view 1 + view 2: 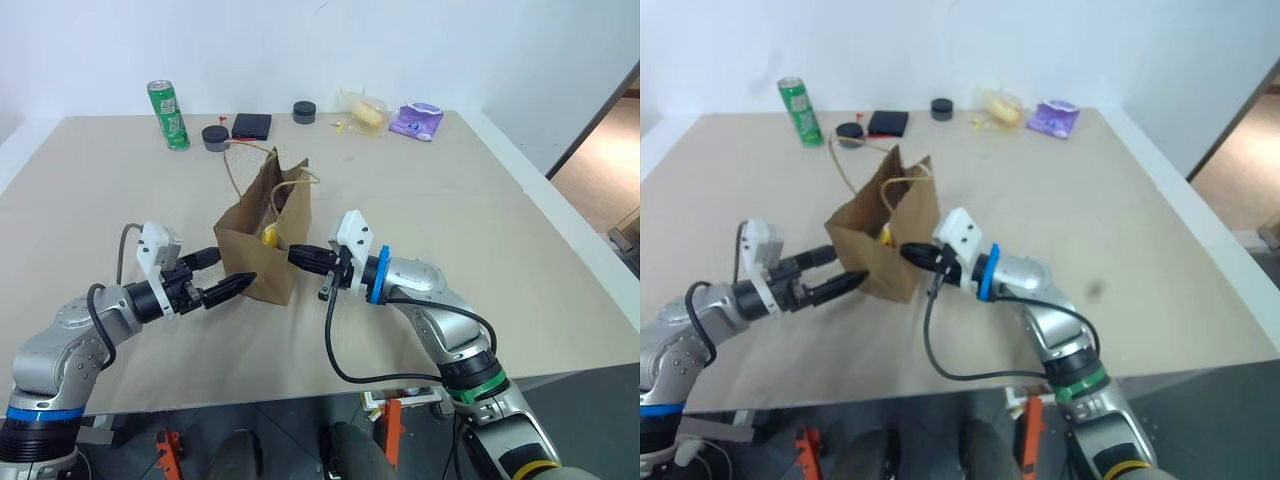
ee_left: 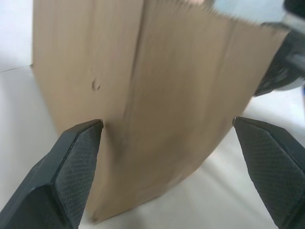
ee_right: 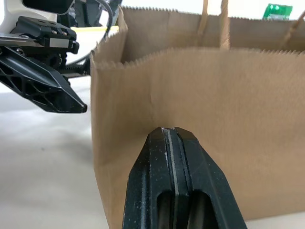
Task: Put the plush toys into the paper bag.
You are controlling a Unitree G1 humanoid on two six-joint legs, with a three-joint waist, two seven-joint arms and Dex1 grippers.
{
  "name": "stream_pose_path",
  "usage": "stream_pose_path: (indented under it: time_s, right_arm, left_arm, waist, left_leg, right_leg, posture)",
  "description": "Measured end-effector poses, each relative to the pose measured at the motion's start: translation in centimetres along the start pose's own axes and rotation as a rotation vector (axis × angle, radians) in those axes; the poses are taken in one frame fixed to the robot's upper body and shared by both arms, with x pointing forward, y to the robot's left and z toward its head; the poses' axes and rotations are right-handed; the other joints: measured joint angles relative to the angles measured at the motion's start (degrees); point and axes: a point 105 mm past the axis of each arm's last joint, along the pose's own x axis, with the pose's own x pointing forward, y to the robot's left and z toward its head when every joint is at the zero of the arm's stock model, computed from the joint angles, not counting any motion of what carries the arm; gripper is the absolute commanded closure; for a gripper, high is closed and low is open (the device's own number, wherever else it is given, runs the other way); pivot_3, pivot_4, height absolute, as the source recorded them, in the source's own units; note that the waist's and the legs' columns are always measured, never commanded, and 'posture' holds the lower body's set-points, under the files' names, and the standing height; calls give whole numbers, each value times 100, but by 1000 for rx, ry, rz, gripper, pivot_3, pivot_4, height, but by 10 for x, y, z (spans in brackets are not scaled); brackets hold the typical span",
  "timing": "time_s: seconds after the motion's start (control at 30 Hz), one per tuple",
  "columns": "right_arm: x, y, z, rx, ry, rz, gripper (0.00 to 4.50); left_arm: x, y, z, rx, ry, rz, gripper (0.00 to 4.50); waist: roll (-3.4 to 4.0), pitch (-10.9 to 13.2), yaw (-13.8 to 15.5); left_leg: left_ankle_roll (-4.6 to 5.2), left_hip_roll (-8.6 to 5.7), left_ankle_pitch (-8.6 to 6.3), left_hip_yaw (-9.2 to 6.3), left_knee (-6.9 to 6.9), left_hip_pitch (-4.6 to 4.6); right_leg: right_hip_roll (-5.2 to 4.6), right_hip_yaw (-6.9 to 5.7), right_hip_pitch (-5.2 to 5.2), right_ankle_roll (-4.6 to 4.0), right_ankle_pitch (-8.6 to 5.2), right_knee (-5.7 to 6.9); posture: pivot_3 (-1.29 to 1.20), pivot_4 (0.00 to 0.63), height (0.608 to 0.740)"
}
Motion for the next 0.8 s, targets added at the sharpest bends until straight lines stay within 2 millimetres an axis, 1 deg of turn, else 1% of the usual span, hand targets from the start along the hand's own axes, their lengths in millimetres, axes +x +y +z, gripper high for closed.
stream_pose_path:
  time_s: [0.1,0.2,0.23,0.3,0.37,0.53,0.7,0.8]
  right_arm:
    - [0,0,-1,-2,5,-2,4474]
    - [-1,-1,-1,-3,6,-4,4474]
    - [-1,-1,-1,-2,6,-7,4474]
    - [-1,-1,-1,-2,5,-8,4474]
    - [-1,-2,-1,-2,2,-13,4474]
    - [-2,-5,2,3,-12,-29,4474]
    - [-1,-5,2,10,-17,-33,4474]
    - [-1,-4,3,11,-15,-33,4474]
  left_arm:
    - [0,0,-3,21,17,-9,0]
    - [-1,4,-7,43,38,2,0]
    - [0,8,-8,57,42,17,0]
    - [0,14,-7,68,42,35,0]
    - [6,16,-4,97,28,47,0]
    - [19,10,-10,88,10,41,0]
    - [23,7,-13,80,8,26,0]
    - [18,3,-13,60,11,-4,0]
  waist:
    - [0,0,0]
    - [0,0,1]
    - [0,0,2]
    - [0,0,3]
    - [0,0,6]
    - [0,0,7]
    - [0,0,7]
    - [0,0,-1]
  left_leg:
    - [0,1,0,0,0,0]
    - [0,2,0,0,-1,0]
    - [0,2,0,-1,-1,0]
    - [0,3,0,0,0,0]
    - [0,1,0,0,-1,0]
    - [-1,1,-1,1,-1,-4]
    - [0,6,-1,-2,-1,-2]
    - [-1,7,-1,-1,-1,-2]
  right_leg:
    - [0,0,0,0,0,0]
    - [1,-1,0,-1,0,0]
    - [1,-3,0,-1,-1,0]
    - [1,-4,0,-1,0,0]
    - [-2,-4,0,-1,0,0]
    - [-2,-2,-1,2,1,0]
    - [3,-6,-1,1,1,1]
    - [4,-6,-1,1,1,1]
  posture:
    - [0,150,740]
    - [0,150,740]
    - [0,150,740]
    - [0,150,740]
    - [0,150,740]
    - [0,150,740]
    - [0,150,740]
    - [0,150,740]
